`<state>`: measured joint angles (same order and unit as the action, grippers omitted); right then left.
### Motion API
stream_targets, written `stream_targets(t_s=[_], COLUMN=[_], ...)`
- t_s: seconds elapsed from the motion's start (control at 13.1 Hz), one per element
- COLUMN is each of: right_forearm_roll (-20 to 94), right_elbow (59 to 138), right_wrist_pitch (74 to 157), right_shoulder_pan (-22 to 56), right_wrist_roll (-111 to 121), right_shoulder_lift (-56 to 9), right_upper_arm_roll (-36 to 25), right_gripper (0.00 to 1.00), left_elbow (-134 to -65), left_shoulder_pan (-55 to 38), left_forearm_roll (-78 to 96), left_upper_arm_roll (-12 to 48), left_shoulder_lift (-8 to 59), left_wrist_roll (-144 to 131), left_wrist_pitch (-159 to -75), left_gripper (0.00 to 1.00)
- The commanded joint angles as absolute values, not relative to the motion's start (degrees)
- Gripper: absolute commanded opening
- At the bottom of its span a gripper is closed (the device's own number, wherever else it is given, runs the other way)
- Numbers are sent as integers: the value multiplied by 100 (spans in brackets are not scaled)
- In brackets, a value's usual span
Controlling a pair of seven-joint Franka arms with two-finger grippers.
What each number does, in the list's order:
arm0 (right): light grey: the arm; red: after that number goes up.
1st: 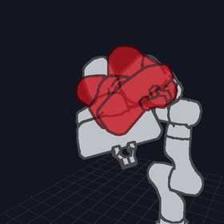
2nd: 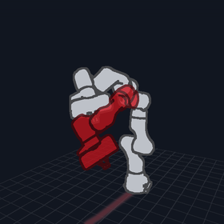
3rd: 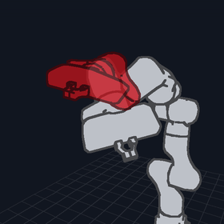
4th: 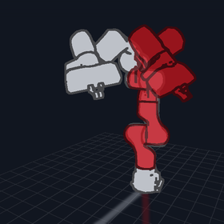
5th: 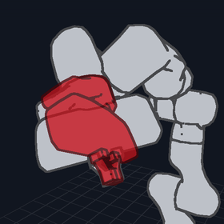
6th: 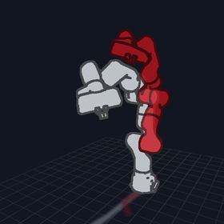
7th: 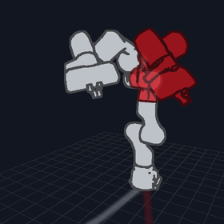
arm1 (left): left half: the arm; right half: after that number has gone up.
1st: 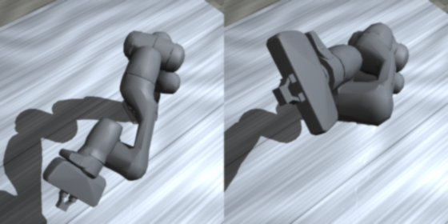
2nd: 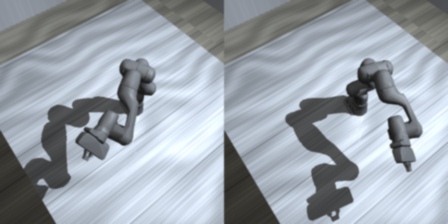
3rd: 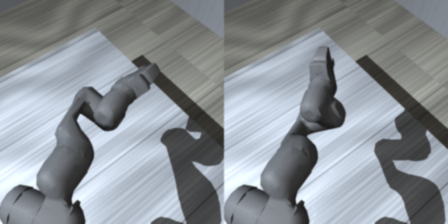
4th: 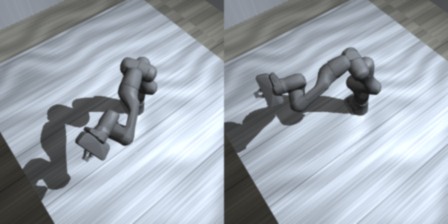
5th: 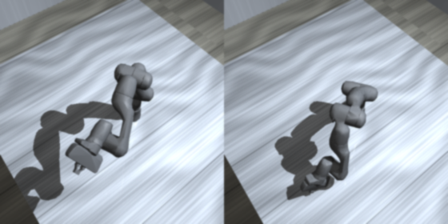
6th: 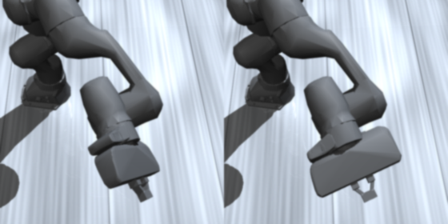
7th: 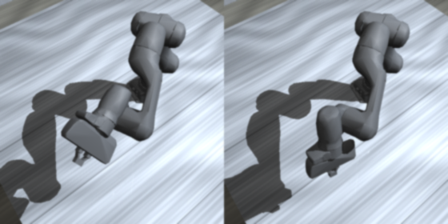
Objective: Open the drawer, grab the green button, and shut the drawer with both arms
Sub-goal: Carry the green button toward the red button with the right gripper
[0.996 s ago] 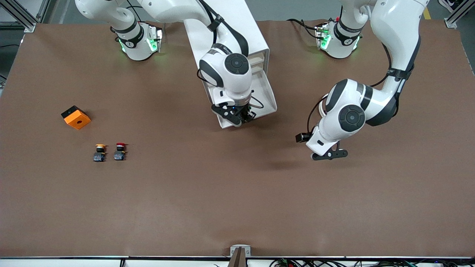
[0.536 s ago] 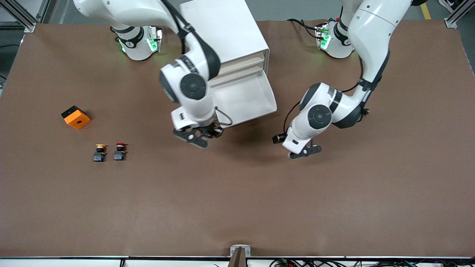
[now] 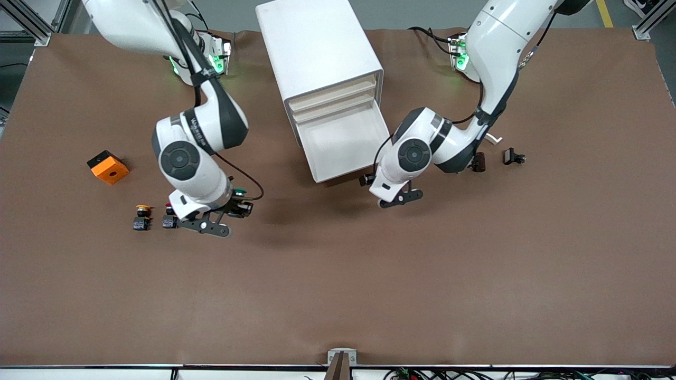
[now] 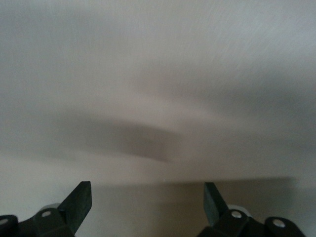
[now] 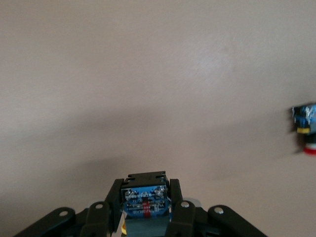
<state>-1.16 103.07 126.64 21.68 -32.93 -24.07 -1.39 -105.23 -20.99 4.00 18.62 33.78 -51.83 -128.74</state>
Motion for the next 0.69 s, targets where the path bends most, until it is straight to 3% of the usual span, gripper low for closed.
stream_targets(t_s=[0.0,0.61], right_forearm_roll=[-123,140], right_elbow=[11020,11399], right_wrist_pitch=[13209,13869], right_shoulder_pan=[1645,984], right_wrist_roll=[-2481,-1380], right_shoulder_lift=[-2118,-2285], right_upper_arm_roll=[-18,-18], right_gripper=[0,0], left_elbow=[-10450,-10485], left_shoulder_pan=[-2285,-2311], left_forearm_roll=[475,930], left_upper_arm_roll=[1898,2557], left_shoulder_lift=[3419,3437], left_wrist_roll=[-5772,-5976], left_wrist_pitch=[-12543,-12033], left_gripper=[100,100])
